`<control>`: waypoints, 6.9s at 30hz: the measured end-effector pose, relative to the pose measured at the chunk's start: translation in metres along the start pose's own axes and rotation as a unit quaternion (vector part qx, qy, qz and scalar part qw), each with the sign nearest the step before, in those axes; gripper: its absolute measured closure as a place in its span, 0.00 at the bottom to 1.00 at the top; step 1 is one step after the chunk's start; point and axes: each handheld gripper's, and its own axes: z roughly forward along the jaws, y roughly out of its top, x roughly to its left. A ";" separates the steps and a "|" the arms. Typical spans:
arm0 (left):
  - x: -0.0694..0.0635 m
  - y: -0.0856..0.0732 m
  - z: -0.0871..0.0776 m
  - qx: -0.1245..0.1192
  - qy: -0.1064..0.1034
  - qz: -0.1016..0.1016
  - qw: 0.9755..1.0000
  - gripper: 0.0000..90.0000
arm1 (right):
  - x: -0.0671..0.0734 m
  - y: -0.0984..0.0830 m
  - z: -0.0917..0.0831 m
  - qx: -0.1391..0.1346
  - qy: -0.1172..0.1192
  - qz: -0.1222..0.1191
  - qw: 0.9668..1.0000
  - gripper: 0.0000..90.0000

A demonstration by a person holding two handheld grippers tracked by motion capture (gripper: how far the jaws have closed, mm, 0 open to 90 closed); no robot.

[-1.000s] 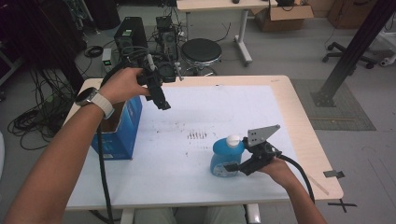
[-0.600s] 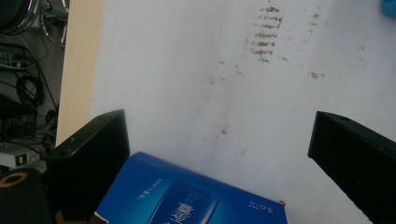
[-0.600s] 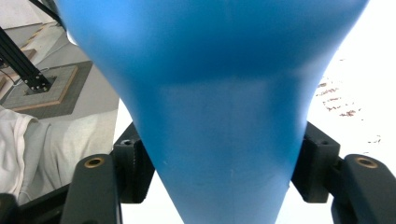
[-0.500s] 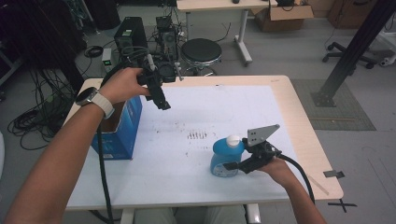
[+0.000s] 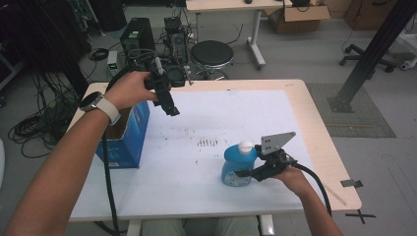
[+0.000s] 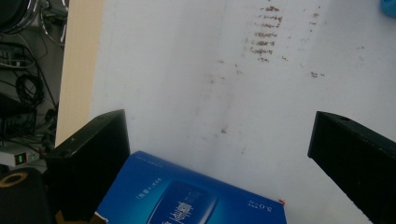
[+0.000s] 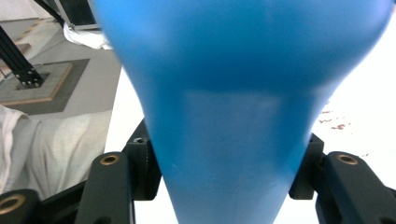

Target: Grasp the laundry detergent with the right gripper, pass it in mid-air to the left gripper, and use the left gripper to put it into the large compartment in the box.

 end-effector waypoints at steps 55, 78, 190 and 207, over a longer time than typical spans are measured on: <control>-0.063 0.003 -0.039 -0.017 -0.021 0.050 0.998 0.07 | 0.007 0.052 -0.016 0.002 -0.005 -0.011 1.000 0.50; -0.100 0.014 -0.056 -0.032 -0.064 0.090 0.993 0.08 | 0.009 0.079 0.007 0.009 0.006 -0.039 0.999 0.50; -0.119 0.041 -0.027 -0.039 -0.106 0.110 0.987 0.28 | 0.013 0.115 0.058 0.015 0.035 -0.066 0.997 0.50; -0.121 0.040 -0.022 -0.043 -0.119 0.116 0.985 0.41 | 0.013 0.113 0.058 0.015 0.038 -0.066 0.997 0.50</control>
